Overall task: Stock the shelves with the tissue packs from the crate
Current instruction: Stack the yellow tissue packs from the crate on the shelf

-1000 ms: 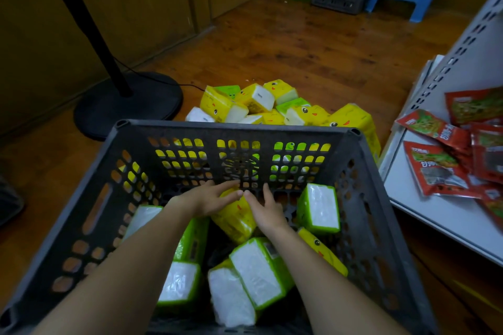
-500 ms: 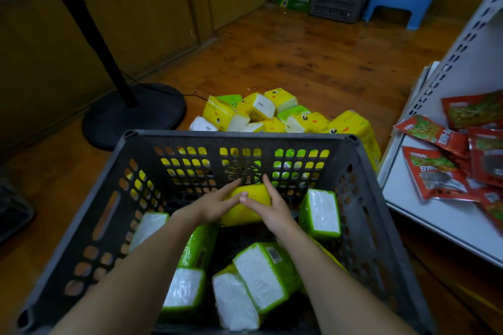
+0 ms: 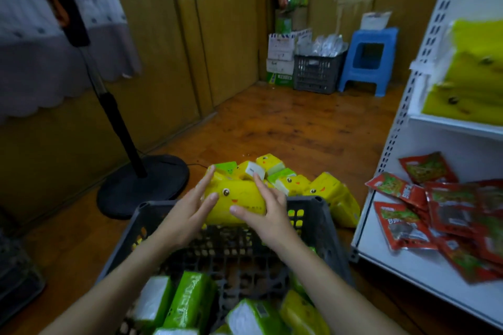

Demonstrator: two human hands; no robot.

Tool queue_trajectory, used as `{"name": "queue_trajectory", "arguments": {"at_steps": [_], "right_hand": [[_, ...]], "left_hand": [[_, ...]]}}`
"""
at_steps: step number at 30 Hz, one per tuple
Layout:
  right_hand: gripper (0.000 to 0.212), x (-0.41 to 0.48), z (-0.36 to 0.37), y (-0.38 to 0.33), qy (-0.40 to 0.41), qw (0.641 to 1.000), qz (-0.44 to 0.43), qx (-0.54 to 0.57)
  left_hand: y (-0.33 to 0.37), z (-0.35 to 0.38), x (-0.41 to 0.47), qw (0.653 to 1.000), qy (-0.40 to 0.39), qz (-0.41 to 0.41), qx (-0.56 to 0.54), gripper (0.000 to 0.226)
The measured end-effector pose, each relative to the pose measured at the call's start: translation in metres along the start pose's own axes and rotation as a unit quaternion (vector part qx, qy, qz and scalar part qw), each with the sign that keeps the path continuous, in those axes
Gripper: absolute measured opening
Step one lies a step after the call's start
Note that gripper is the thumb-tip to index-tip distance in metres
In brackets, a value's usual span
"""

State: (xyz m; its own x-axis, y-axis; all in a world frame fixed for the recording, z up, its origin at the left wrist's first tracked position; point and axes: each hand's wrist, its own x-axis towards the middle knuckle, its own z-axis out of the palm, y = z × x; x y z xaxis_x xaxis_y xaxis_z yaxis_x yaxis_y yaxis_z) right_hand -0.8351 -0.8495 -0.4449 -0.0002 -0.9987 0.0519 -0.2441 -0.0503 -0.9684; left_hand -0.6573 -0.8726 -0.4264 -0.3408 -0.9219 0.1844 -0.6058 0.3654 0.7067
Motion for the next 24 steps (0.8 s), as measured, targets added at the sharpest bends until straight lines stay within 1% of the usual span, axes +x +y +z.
{"name": "queue_trajectory", "arguments": {"at_steps": [2, 4, 5, 6, 9, 13, 16, 20, 24], "right_hand": [[0.077, 0.002, -0.028, -0.035, 0.031, 0.998, -0.053, 0.001], [0.074, 0.002, -0.061, -0.071, 0.068, 0.992, -0.104, 0.008], [0.073, 0.001, -0.078, -0.089, 0.085, 0.988, -0.126, 0.011], [0.073, -0.001, -0.095, -0.106, 0.1, 0.984, -0.145, 0.013], [0.071, -0.01, -0.153, -0.15, 0.158, 0.964, -0.214, -0.015], [0.068, -0.027, -0.237, -0.19, 0.245, 0.927, -0.273, -0.077], [0.067, -0.039, -0.299, -0.203, 0.299, 0.905, -0.285, -0.104], [0.067, -0.052, -0.373, -0.198, 0.351, 0.886, -0.274, -0.131], [0.066, -0.067, -0.437, -0.179, 0.398, 0.86, -0.272, -0.17]], "left_hand": [[0.038, -0.012, 0.013, 0.996, 0.063, 0.055, 0.038, 0.078], [0.081, -0.022, 0.028, 0.981, 0.118, 0.128, 0.084, 0.075], [0.103, -0.026, 0.037, 0.975, 0.136, 0.16, 0.076, 0.074], [0.127, -0.029, 0.046, 0.972, 0.143, 0.182, 0.045, 0.075], [0.194, -0.032, 0.075, 0.957, 0.151, 0.244, -0.037, 0.073], [0.278, -0.015, 0.11, 0.933, 0.121, 0.327, -0.09, 0.066], [0.335, 0.012, 0.139, 0.919, 0.092, 0.372, -0.089, 0.063], [0.397, 0.059, 0.164, 0.91, 0.059, 0.397, -0.1, 0.065], [0.441, 0.11, 0.185, 0.914, 0.021, 0.399, -0.077, 0.071]]}}
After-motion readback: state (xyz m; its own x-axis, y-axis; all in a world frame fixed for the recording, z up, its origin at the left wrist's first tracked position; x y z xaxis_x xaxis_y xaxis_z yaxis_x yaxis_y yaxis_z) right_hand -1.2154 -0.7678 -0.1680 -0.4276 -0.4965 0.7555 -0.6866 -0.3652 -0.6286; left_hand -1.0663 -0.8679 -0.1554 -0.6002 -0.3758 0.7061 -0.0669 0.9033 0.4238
